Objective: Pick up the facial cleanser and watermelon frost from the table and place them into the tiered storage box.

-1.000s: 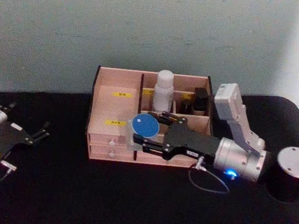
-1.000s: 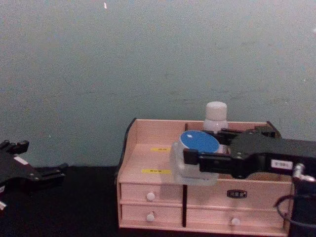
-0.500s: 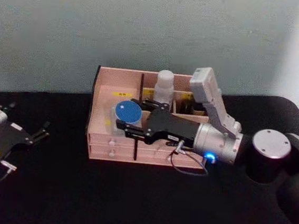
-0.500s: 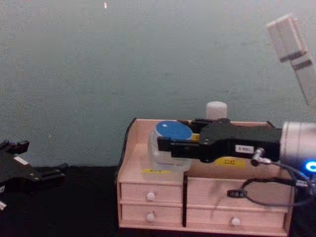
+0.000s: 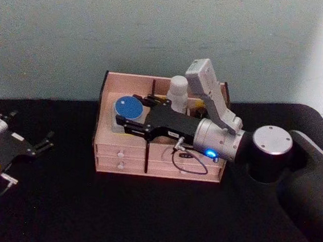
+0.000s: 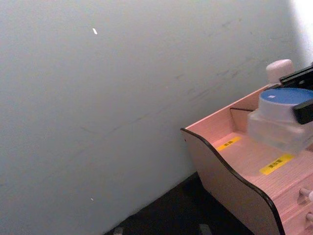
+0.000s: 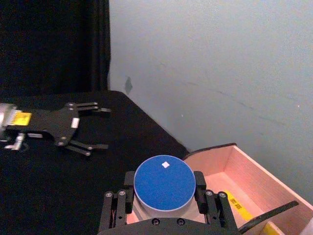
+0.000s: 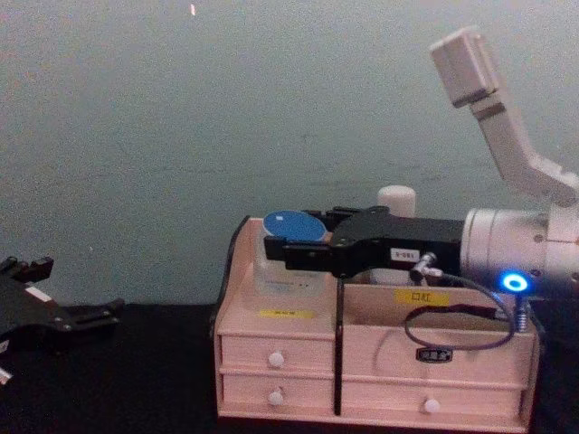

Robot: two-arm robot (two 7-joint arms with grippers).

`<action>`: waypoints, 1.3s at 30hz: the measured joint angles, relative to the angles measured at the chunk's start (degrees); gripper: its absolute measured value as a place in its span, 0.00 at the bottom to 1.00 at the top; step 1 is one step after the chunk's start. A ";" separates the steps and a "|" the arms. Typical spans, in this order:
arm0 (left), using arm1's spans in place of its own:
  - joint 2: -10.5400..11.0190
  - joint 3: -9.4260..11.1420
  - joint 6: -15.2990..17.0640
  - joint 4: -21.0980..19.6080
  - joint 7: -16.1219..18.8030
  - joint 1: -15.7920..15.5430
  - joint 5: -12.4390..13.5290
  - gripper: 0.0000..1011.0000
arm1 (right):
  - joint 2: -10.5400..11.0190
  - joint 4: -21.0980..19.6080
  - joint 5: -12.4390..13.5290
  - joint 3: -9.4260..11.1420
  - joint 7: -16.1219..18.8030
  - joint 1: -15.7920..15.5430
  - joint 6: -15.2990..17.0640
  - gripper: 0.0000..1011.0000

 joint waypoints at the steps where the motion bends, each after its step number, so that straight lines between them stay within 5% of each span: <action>1: 0.00 0.00 0.00 0.00 0.00 0.00 0.00 0.99 | -0.28 0.49 -0.15 0.00 -0.12 0.25 0.00 0.70; 17: 0.00 0.00 0.00 0.00 0.00 0.00 0.00 0.99 | -5.31 11.24 -1.51 1.22 -0.37 4.86 -0.70 0.70; 39: 0.00 0.00 0.00 0.00 0.00 0.00 0.00 0.99 | -7.26 15.37 -3.02 2.37 0.35 6.10 0.63 0.70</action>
